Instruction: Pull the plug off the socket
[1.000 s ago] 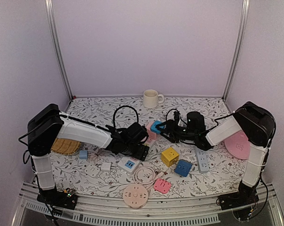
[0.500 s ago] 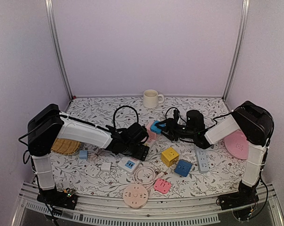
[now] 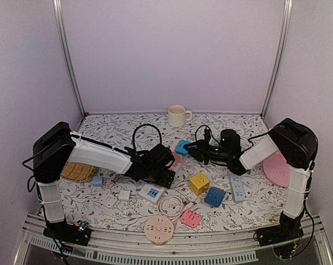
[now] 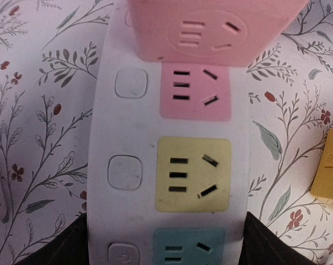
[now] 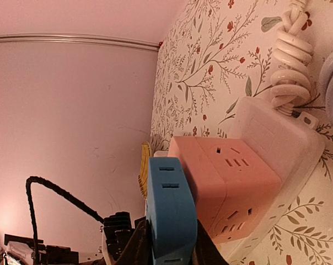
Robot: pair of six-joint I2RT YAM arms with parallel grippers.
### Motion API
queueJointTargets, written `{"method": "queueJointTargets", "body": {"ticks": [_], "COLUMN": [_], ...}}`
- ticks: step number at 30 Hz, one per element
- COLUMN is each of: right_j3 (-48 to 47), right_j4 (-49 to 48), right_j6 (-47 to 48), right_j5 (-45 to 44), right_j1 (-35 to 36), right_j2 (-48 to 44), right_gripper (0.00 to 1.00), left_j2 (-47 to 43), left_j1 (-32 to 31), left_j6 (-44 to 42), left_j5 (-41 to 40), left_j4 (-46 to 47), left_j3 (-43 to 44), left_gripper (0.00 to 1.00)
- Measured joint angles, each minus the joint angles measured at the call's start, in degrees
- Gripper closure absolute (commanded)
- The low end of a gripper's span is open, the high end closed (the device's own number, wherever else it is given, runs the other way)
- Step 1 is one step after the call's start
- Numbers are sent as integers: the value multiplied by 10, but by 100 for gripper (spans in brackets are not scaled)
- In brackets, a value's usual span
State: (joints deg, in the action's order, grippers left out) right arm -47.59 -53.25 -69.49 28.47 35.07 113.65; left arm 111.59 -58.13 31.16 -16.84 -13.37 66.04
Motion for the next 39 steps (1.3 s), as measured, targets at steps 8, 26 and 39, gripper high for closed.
{"method": "queueJointTargets", "body": {"ticks": [8,26,39], "right_j3": [0,28,93], "right_j4": [-24,-170,-20], "right_j6": [-26,-74,52], "right_j5": [8,49,-3], "right_j1": [-3,-1,-17], "right_j2": [0,-23,-175], "right_gripper": [92,93,93], "left_j2": [7,9,9], "left_j1": [0,0,0], "left_j6": [3,1,1], "left_j5": [-1,-1,-1], "left_j4": [-2,-2,0], "left_j3": [9,12,11], "left_gripper": [88,88,87]}}
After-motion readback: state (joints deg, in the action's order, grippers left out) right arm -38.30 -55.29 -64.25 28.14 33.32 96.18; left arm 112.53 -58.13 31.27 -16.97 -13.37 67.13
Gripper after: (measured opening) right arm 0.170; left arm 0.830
